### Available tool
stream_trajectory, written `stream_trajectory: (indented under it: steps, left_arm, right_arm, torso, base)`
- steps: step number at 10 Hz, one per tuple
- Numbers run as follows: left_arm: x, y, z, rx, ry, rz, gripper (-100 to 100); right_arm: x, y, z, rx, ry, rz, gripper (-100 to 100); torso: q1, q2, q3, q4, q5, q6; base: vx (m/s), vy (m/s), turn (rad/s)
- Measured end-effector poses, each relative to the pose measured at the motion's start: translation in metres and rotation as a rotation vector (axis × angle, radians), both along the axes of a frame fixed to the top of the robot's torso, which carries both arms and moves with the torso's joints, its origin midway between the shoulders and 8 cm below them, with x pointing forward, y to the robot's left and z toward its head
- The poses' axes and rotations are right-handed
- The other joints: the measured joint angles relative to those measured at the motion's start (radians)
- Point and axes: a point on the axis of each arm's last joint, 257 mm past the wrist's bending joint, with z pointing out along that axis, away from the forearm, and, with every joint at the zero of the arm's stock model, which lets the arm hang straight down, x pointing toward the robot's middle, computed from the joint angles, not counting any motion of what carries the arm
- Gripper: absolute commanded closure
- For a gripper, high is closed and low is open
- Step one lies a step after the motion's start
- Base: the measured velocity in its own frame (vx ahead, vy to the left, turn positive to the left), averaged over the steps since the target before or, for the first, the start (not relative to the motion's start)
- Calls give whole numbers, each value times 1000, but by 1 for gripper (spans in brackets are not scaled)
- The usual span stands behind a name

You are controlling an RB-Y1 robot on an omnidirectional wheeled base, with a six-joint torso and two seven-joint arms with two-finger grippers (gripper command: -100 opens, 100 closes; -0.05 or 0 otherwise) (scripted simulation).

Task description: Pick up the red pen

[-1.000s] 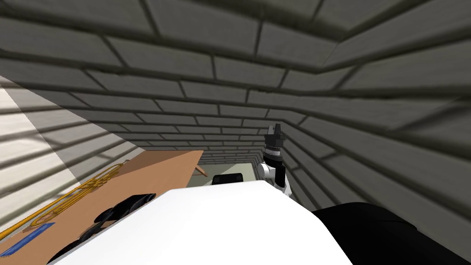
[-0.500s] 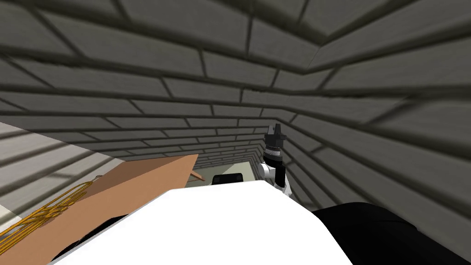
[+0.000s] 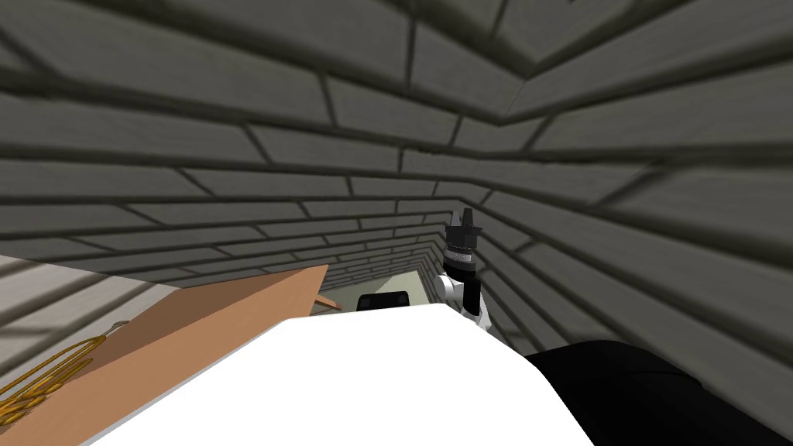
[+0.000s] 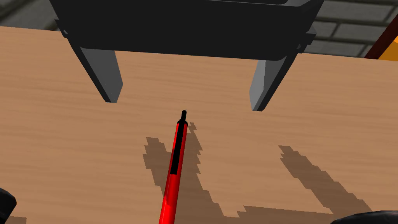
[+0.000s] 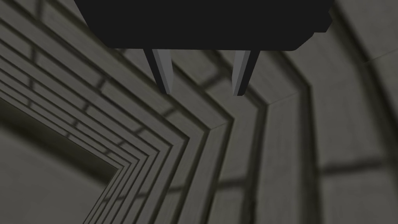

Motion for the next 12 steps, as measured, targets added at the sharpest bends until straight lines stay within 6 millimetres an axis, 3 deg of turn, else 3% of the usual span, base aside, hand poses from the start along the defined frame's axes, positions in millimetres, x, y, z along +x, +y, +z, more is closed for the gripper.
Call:
stream_trajectory:
  steps: [1, 2, 3, 6, 7, 11, 12]
  left_arm:
    - [-11, 4, 0, 10, 18, -14, -100]
    - [-12, 5, 0, 11, 20, -20, 0]
    - [-12, 5, 0, 11, 20, -20, -100]
    - [-13, -14, -20, 10, 13, -2, -100]
    - [-13, -14, -21, 12, 13, -3, 100]
    - [-13, -14, -21, 12, 13, -3, 100]
    - [-13, -14, -21, 12, 13, -3, 0]
  right_arm:
    - [0, 0, 0, 0, 0, 0, 0]
    - [0, 0, 0, 0, 0, 0, 0]
    - [0, 0, 0, 0, 0, 0, 0]
    - [0, 0, 0, 0, 0, 0, 0]
    - [0, 0, 0, 0, 0, 0, 0]
    - [0, 0, 0, 0, 0, 0, 0]
    - [0, 0, 0, 0, 0, 0, 0]
  torso:
    - [0, 0, 0, 0, 0, 0]
    - [0, 1, 0, 0, 0, -1]
    - [-1, 1, 1, 0, 0, -1]
    - [3, 4, 2, 1, 1, -1]
    - [1, 3, 2, 1, 0, -1]
    - [0, 2, 1, 0, 1, -1]
    - [0, 2, 1, 0, 1, -1]
  base:
    - [12, 9, -20]
    - [0, 0, 0]
    - [-21, 36, -75]
    - [-29, 44, -48]
    - [0, 0, 0]
    - [0, 0, 0]
    - [0, 0, 0]
